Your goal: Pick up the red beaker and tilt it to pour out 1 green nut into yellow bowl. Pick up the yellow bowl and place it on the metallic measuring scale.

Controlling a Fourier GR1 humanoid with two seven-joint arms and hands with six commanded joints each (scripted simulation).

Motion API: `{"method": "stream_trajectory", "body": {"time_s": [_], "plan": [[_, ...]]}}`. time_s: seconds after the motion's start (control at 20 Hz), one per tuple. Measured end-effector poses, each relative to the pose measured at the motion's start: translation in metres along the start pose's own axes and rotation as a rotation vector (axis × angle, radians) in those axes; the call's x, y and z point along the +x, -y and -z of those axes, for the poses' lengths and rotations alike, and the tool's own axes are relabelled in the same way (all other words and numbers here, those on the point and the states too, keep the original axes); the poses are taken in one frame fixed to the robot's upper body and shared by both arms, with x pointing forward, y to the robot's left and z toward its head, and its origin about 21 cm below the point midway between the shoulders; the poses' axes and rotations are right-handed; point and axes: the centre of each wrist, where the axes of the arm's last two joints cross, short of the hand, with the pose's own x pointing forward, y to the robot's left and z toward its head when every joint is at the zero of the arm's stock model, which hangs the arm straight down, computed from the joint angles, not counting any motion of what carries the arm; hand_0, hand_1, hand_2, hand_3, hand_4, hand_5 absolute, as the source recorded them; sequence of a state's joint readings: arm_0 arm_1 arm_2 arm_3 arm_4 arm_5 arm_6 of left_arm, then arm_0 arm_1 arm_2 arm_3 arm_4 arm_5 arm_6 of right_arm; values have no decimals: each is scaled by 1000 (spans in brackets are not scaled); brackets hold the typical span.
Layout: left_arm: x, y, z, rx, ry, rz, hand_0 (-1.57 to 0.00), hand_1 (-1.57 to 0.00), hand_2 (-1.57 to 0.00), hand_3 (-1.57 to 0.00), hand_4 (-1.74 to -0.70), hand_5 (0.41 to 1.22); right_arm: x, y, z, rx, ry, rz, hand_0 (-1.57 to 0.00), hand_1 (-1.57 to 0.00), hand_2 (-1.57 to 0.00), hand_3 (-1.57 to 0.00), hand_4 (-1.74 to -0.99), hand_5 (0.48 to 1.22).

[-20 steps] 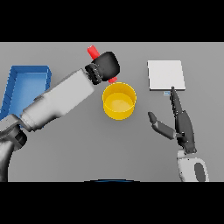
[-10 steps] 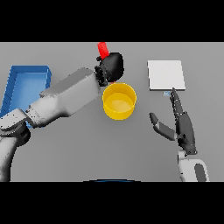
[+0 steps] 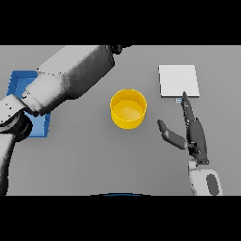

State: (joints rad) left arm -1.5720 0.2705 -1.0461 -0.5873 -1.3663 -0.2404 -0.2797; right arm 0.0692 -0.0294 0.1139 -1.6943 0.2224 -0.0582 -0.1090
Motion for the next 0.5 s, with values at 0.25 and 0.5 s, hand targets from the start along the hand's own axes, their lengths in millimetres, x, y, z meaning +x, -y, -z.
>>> {"method": "stream_trajectory", "body": {"time_s": [0.25, 0.5], "plan": [[-89, 29, -34, -26, -277, -352, -1571, -1571, -1571, -1523, -1731, 1221, -1, 0, 3, 33, 3, 28, 1, 1, 1, 1, -1102, 572], [-135, 131, -92, -31, -528, -1137, -1571, -1571, -1571, -1530, -1738, 1221, -2, -1, 5, 57, 15, 32, 1, 1, 1, 1, -1121, 588]]}}
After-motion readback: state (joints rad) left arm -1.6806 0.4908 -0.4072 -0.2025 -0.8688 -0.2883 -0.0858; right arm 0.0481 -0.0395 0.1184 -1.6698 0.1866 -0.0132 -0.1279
